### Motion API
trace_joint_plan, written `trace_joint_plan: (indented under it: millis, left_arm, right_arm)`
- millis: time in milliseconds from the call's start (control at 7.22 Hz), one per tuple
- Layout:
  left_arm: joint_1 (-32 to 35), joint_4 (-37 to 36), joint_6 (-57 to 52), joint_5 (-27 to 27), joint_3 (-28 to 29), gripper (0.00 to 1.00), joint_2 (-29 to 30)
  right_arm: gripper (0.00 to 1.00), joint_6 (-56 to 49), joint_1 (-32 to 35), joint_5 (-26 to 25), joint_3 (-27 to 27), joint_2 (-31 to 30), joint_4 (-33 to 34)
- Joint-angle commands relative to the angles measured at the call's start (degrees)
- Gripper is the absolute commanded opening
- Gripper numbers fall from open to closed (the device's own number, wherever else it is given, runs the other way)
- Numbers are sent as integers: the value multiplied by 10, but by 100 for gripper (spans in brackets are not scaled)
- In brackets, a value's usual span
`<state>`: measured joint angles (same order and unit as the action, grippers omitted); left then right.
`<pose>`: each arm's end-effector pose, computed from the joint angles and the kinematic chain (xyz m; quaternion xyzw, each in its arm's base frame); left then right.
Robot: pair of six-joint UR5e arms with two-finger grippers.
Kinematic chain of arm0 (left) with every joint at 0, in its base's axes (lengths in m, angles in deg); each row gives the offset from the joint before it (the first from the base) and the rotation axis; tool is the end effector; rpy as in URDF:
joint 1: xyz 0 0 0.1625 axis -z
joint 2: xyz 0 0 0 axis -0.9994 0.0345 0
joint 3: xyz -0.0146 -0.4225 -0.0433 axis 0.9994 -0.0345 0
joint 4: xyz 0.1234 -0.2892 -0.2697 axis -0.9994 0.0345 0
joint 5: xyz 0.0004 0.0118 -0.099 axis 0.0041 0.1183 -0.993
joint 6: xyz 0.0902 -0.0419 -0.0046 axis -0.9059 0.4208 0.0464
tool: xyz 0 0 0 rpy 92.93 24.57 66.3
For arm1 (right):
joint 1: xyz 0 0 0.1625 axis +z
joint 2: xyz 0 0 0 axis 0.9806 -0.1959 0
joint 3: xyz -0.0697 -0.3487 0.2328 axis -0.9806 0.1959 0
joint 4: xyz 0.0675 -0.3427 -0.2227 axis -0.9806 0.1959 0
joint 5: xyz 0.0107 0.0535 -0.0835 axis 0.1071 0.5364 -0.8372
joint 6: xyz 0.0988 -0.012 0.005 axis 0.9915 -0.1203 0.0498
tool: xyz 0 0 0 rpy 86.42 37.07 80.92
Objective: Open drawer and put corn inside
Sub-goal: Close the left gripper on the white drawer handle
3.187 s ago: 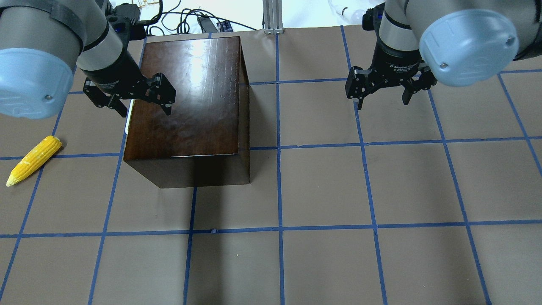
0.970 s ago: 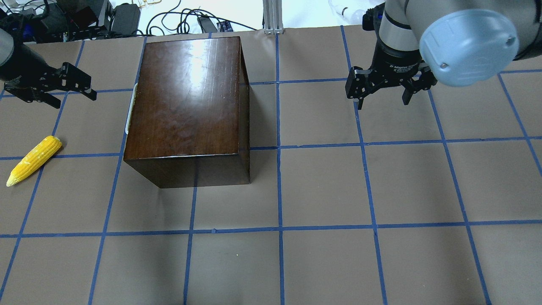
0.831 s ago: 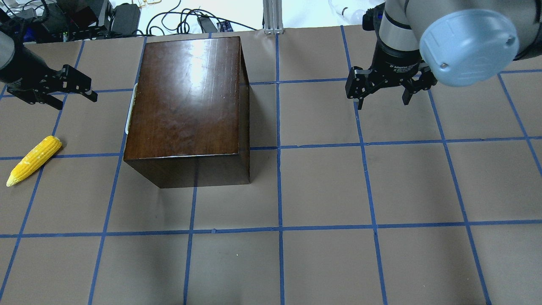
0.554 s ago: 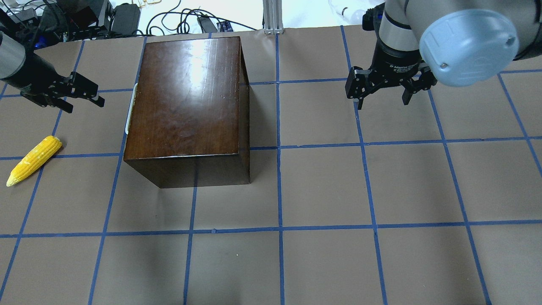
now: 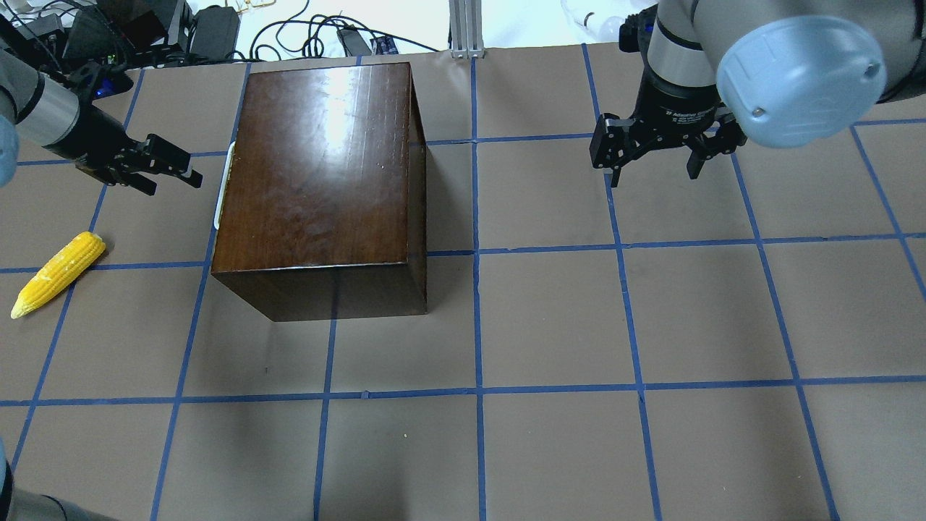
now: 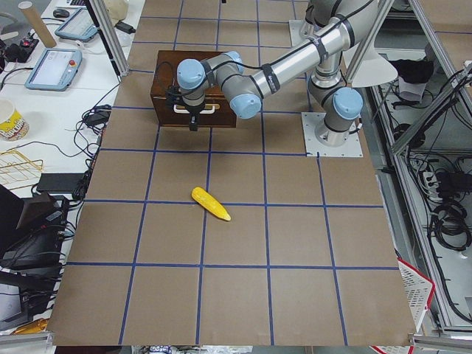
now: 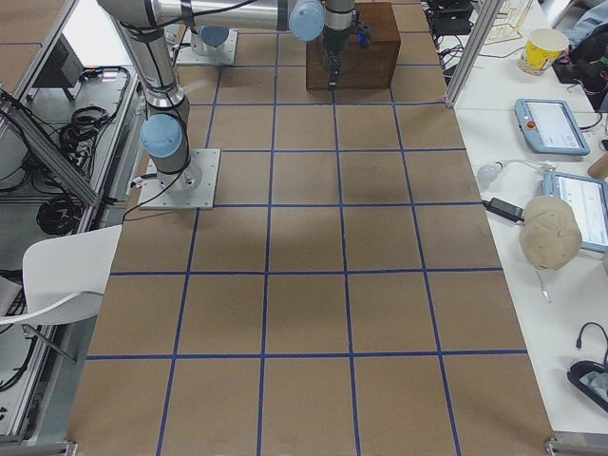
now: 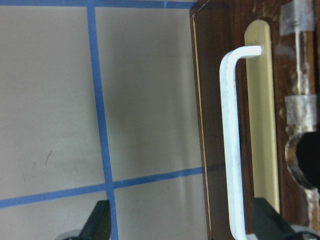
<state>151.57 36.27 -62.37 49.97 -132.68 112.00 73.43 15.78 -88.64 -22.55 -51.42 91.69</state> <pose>0.1114 -0.5883 0.3264 -0.0383 -0.9877 0.0401 0.1462 0.1672 -0.5136 0.4427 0.0114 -0.9991 -0.0204 0.0352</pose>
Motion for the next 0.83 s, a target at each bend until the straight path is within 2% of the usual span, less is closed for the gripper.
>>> trace_joint_plan:
  millis: [0, 693]
  left_arm:
    - [0, -4, -9, -11, 2, 100, 21]
    - [0, -3, 17, -31, 7, 100, 40]
  right_arm:
    - [100, 0, 0, 0, 0, 0, 0]
    - [100, 0, 0, 0, 0, 0, 0]
